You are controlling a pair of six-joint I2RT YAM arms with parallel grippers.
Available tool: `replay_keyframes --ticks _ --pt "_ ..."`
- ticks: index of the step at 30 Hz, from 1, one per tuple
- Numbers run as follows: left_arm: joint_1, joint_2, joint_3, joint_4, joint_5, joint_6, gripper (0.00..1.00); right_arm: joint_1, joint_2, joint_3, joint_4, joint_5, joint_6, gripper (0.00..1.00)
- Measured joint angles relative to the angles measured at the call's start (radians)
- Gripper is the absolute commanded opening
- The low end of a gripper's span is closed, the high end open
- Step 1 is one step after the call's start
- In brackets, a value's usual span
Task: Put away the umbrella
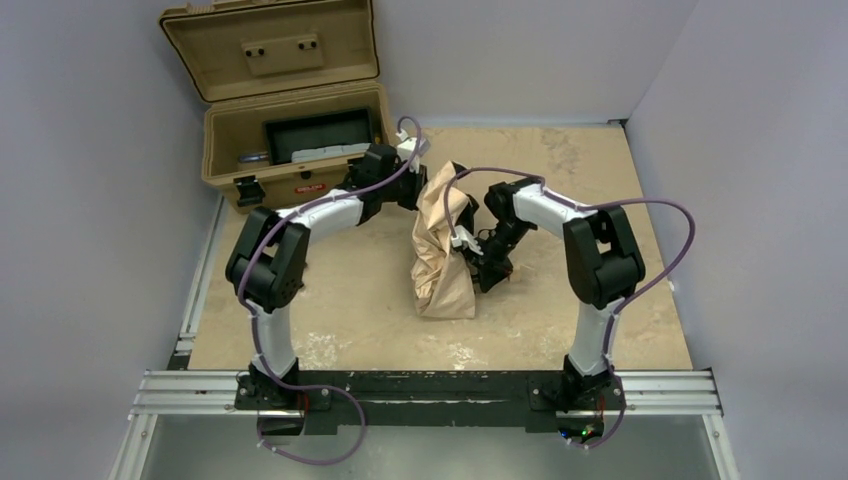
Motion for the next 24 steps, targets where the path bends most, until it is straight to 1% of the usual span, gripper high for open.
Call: replay_keyframes --ticks 2,7,12,16,24 --pt "0.0 0.012 0.021 -0.023 -0.003 0.0 0.34 0.0 0.018 0.008 0.0 0.0 0.006 0.0" --pt "0.002 0.05 0.156 -0.124 -0.021 0.003 0.45 -0.004 0.031 0.019 0.0 0.0 0.025 0.0" --pt "0.009 0.051 0.312 -0.214 -0.043 0.008 0.53 -0.006 0.031 0.021 0.002 0.006 0.034 0.0" --pt "0.029 0.05 0.418 -0.254 -0.056 0.008 0.59 -0.006 0.031 0.021 0.002 0.008 0.042 0.0" --pt "0.063 -0.009 0.451 -0.335 -0.089 0.009 0.64 -0.012 0.042 0.021 0.003 0.004 0.055 0.0"
